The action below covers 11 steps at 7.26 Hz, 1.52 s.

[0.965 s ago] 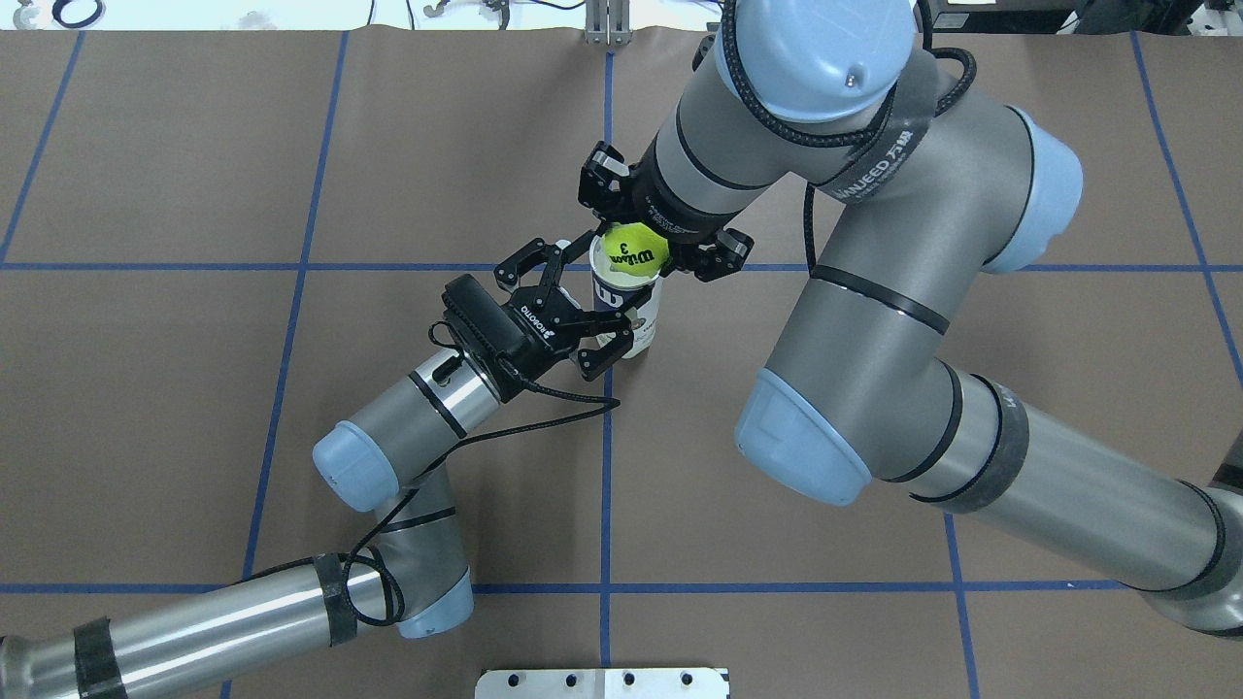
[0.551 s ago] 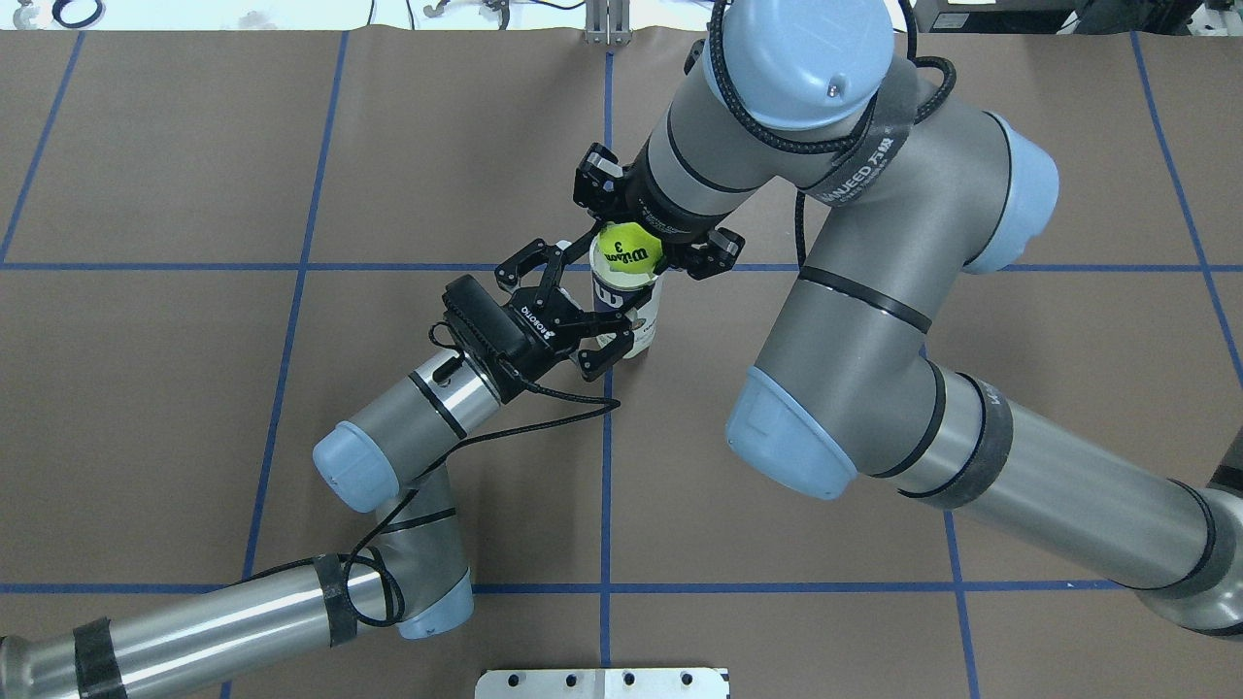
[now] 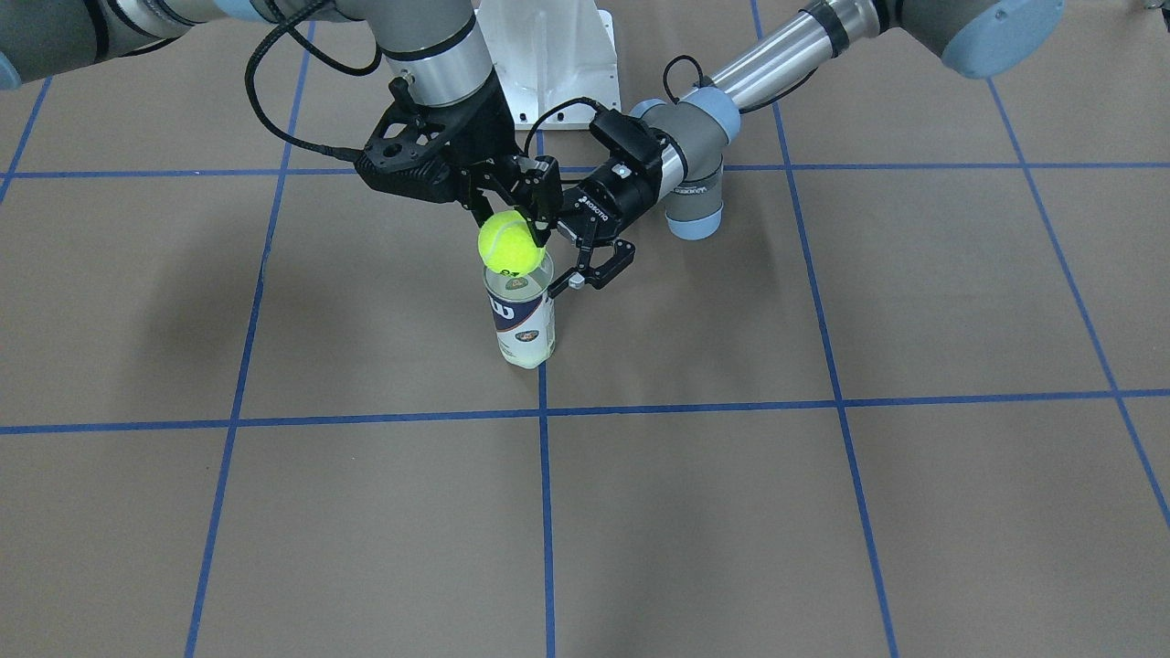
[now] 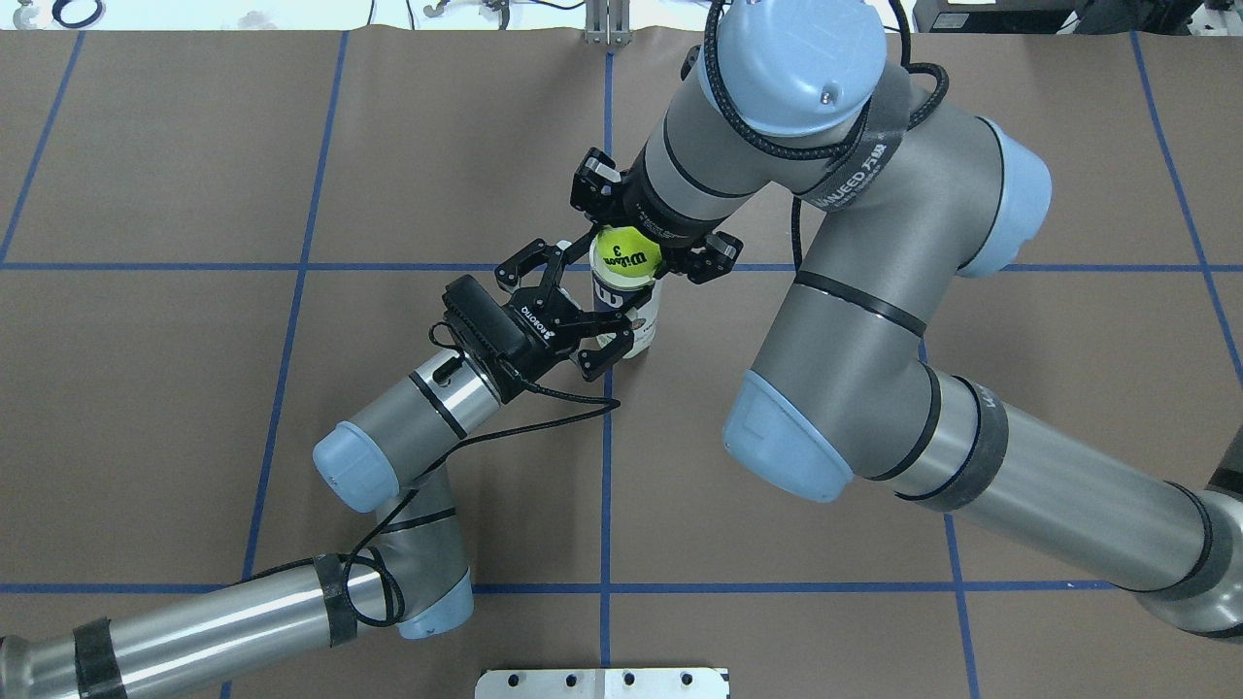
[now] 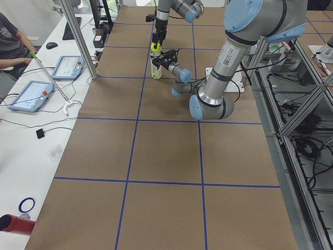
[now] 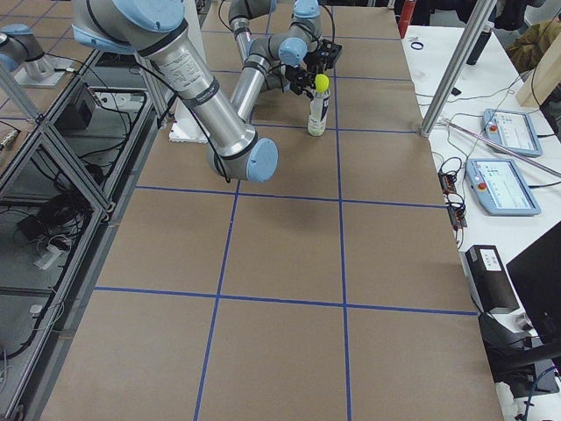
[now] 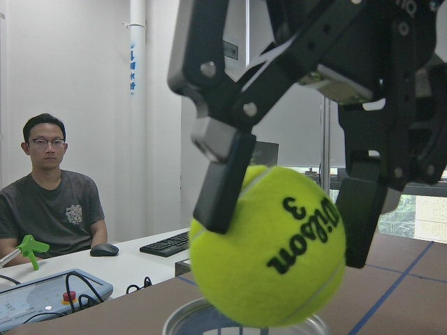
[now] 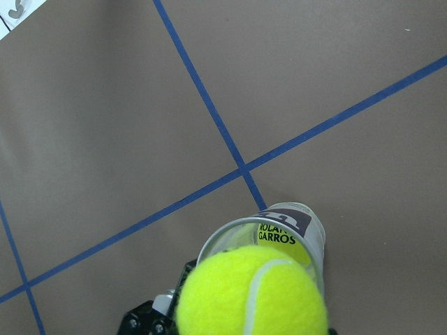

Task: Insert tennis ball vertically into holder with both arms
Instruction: 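Lower the ball into the can and open the right gripper, then release the can with the left gripper while the right gripper withdraws upward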

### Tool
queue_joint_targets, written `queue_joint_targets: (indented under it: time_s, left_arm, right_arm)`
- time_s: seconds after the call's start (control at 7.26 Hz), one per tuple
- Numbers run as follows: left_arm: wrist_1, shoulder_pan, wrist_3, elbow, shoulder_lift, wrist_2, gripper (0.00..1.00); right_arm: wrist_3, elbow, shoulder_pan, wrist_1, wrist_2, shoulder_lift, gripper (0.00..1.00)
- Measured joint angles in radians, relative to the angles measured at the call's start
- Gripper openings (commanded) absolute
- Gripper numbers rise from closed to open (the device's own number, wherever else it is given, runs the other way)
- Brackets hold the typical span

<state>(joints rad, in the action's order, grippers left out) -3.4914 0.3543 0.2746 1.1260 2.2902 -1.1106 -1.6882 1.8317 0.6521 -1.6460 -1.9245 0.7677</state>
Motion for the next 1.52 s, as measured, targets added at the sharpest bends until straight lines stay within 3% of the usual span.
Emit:
queue_joint_targets:
  time_s: [0.55,1.1,1.52]
  left_arm:
    - [-0.001,0.000,0.000,-0.001,-0.001,0.000,0.86]
    - [-0.005,0.000,0.004,0.006,-0.005,-0.001,0.94]
    - [-0.010,0.000,0.009,0.101,-0.091,-0.002,0.96]
  right_arm:
    - [0.002,-0.008,-0.003,0.001,0.006,-0.004,0.99]
    - [0.009,0.017,0.009,-0.001,-0.001,0.002,0.99]
    - [0.039,0.030,0.057,-0.002,-0.025,0.039,0.99]
